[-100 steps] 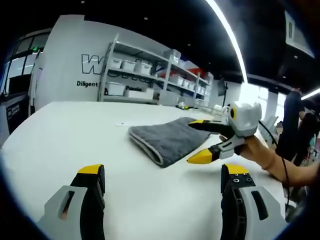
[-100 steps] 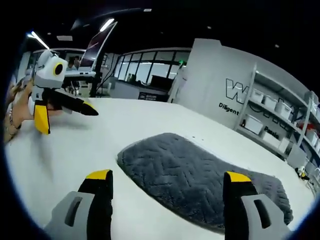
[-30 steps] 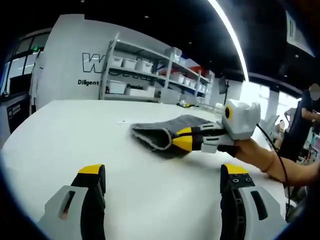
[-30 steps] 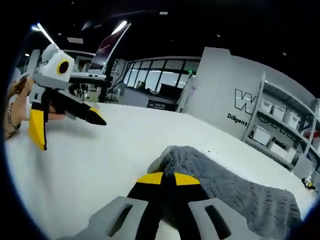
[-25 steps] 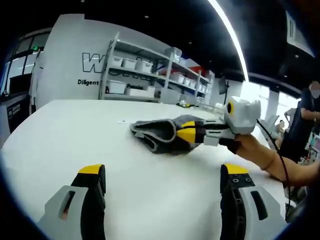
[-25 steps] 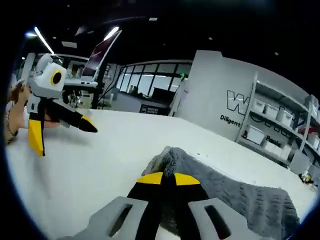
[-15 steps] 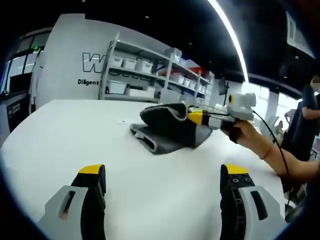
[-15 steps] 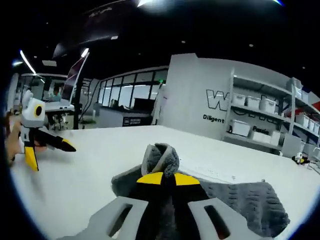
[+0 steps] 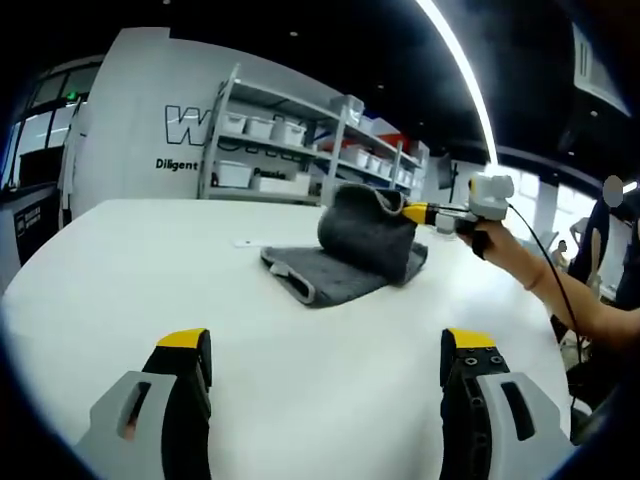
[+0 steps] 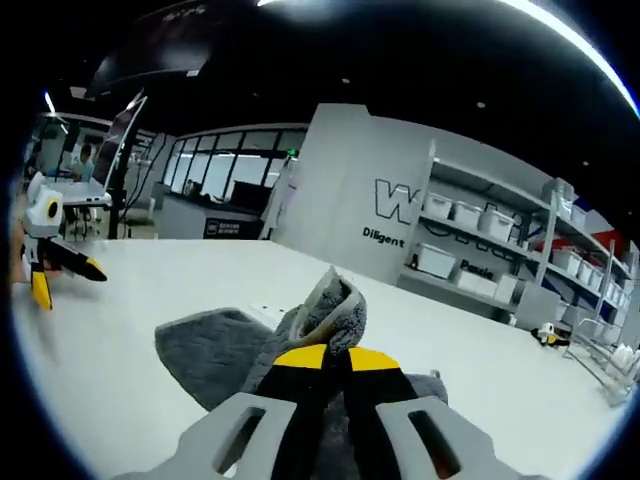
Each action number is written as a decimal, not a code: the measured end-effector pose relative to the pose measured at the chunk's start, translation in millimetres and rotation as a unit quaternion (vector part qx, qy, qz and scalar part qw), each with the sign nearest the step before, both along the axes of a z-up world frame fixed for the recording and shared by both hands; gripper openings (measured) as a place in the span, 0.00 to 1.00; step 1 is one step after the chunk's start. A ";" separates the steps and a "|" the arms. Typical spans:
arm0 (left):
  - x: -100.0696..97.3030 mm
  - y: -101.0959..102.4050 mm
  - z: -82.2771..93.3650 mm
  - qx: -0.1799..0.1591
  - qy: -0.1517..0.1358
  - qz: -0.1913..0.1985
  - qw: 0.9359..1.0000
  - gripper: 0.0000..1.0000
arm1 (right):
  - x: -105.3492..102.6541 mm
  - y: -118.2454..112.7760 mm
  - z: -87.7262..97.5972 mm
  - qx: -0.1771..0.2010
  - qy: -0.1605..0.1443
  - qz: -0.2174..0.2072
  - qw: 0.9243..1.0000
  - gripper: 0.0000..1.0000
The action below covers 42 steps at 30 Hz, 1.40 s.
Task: Open the folded towel by lifting each exposed corner and separating the folded layers until the towel lies flat within the target outline without major curled edges
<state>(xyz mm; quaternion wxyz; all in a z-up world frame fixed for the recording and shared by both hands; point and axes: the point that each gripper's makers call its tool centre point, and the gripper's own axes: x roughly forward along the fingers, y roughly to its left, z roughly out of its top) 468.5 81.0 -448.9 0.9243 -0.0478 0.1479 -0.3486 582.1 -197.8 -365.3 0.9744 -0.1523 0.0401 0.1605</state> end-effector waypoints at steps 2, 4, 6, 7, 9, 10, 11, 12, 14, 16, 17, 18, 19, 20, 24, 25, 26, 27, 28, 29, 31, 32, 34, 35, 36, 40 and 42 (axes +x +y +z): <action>2.2 0.3 0.6 0.000 0.000 -0.001 1.000 0.93 | 0.5 -14.2 3.5 -0.003 0.001 -0.013 1.000 0.01; 2.2 0.3 0.3 0.001 0.001 -0.001 1.000 0.93 | 0.7 -29.3 6.8 -0.009 0.001 -0.028 1.000 0.01; 2.1 0.3 0.2 0.001 0.001 -0.001 1.000 0.93 | 0.0 -45.2 9.4 -0.019 0.000 -0.045 0.999 0.01; 2.1 0.2 0.3 0.001 0.001 -0.002 1.000 0.93 | -0.4 -49.8 9.8 -0.022 0.001 -0.049 0.999 0.01; 2.2 0.3 0.5 0.000 0.001 -0.001 1.000 0.93 | 0.1 -64.3 10.6 -0.031 0.003 -0.062 0.998 0.01; 2.1 0.3 0.4 0.001 0.000 -0.001 1.000 0.93 | 0.1 -71.3 10.4 -0.037 0.005 -0.067 0.997 0.01; 1.9 0.5 0.2 0.001 0.001 -0.001 1.000 0.93 | -0.6 -78.2 10.7 -0.040 0.004 -0.073 0.996 0.01; 2.0 0.5 0.1 0.001 0.001 -0.001 1.000 0.93 | -0.6 -85.4 10.9 -0.042 0.004 -0.079 0.996 0.01; 2.0 0.7 -0.4 0.002 0.001 -0.001 1.000 0.93 | -3.0 -102.2 10.7 -0.042 0.005 -0.094 0.995 0.01; 1.9 0.8 -0.7 0.003 0.002 -0.001 1.000 0.93 | -4.3 -117.0 10.1 -0.038 0.006 -0.105 0.994 0.01; 1.9 0.8 -0.8 0.003 0.001 -0.001 1.000 0.93 | -4.5 -119.6 9.9 -0.038 0.006 -0.107 0.994 0.01; 1.9 0.9 -1.2 0.004 0.002 -0.001 1.000 0.93 | -6.2 -132.9 8.2 -0.037 0.008 -0.119 0.992 0.01; 1.9 1.0 -1.4 0.005 0.002 0.000 1.000 0.93 | -6.9 -138.0 7.6 -0.037 0.008 -0.124 0.992 0.01; 1.8 1.1 -1.6 0.005 0.003 0.000 1.000 0.93 | -7.6 -145.9 6.6 -0.036 0.009 -0.130 0.991 0.01; 1.7 1.6 -2.3 0.006 0.004 0.001 1.000 0.93 | -11.8 -175.9 -4.6 -0.034 0.016 -0.158 0.987 0.01; 1.7 1.7 -2.3 0.007 0.003 0.001 1.000 0.93 | -12.7 -184.6 -11.0 -0.033 0.021 -0.166 0.985 0.01; 1.7 1.8 -2.2 0.006 0.003 0.001 1.000 0.93 | -13.4 -188.8 -14.4 -0.033 0.025 -0.170 0.985 0.01; 1.7 1.8 -2.3 0.006 0.004 0.001 1.000 0.93 | -14.4 -197.2 -22.2 -0.035 0.032 -0.180 0.983 0.01; 1.6 1.9 -2.5 0.006 0.004 0.001 1.000 0.93 | -14.8 -203.0 -28.8 -0.041 0.039 -0.186 0.981 0.01; 1.7 2.0 -2.8 0.007 0.004 0.002 1.000 0.93 | -15.8 -208.3 -35.5 -0.048 0.046 -0.193 0.979 0.01; 1.8 2.4 -3.5 0.008 0.005 0.002 1.000 0.93 | -17.3 -214.7 -47.4 -0.056 0.058 -0.201 0.976 0.01; 1.8 2.4 -3.6 0.008 0.005 0.002 1.000 0.93 | -17.8 -218.1 -54.3 -0.058 0.064 -0.205 0.975 0.01; 2.0 2.3 -3.8 0.008 0.006 0.002 1.000 0.93 | -18.4 -222.2 -63.2 -0.059 0.073 -0.210 0.973 0.01; 2.0 2.4 -3.9 0.008 0.006 0.003 1.000 0.93 | -18.7 -225.9 -73.6 -0.059 0.082 -0.214 0.972 0.02; 2.0 2.4 -4.2 0.008 0.007 0.003 1.000 0.93 | -20.4 -228.2 -80.6 -0.064 0.092 -0.217 0.970 0.02; 2.2 2.5 -4.5 0.007 0.008 0.003 1.000 0.93 | -21.6 -240.9 -99.5 -0.084 0.110 -0.234 0.962 0.02; 2.6 2.8 -4.6 0.007 0.008 0.003 1.000 0.93 | -23.1 -244.9 -105.6 -0.092 0.117 -0.240 0.959 0.03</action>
